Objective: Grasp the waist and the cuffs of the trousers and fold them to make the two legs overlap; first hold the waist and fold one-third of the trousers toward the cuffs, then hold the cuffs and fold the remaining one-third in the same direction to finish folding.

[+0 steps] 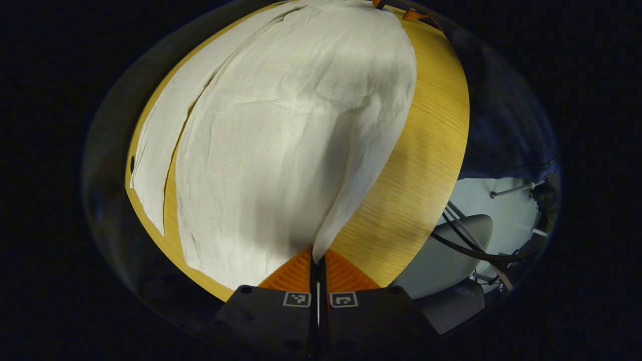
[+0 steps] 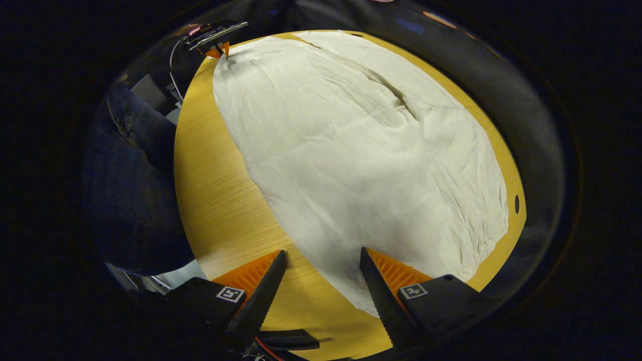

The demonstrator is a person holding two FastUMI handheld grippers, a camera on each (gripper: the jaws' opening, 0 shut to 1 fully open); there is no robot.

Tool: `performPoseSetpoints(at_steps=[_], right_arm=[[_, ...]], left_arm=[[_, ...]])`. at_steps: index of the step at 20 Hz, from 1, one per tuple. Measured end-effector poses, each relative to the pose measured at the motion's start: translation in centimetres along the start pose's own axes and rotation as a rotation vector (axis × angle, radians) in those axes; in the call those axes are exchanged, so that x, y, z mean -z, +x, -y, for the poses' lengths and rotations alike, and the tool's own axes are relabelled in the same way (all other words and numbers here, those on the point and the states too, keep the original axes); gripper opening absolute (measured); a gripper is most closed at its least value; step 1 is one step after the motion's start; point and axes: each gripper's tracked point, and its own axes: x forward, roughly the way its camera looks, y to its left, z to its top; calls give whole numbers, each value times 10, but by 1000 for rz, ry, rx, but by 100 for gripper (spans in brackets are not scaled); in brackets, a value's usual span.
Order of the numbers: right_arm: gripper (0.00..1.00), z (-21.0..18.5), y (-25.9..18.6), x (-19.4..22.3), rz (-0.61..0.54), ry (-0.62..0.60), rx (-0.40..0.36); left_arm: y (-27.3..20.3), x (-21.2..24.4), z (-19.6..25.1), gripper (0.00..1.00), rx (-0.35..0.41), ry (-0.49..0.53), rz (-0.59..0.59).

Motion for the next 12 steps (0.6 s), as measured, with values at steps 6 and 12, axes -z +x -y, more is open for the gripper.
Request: performPoseSetpoints(at_steps=[6,12], right_arm=[[96,-1,1,0,-40,9,-3],[60,8,2,-1,-97,46,39]], left_arm=[[-1,0,-2,0,3,-6,2],[-2,0,-3,0,13,-6,7]])
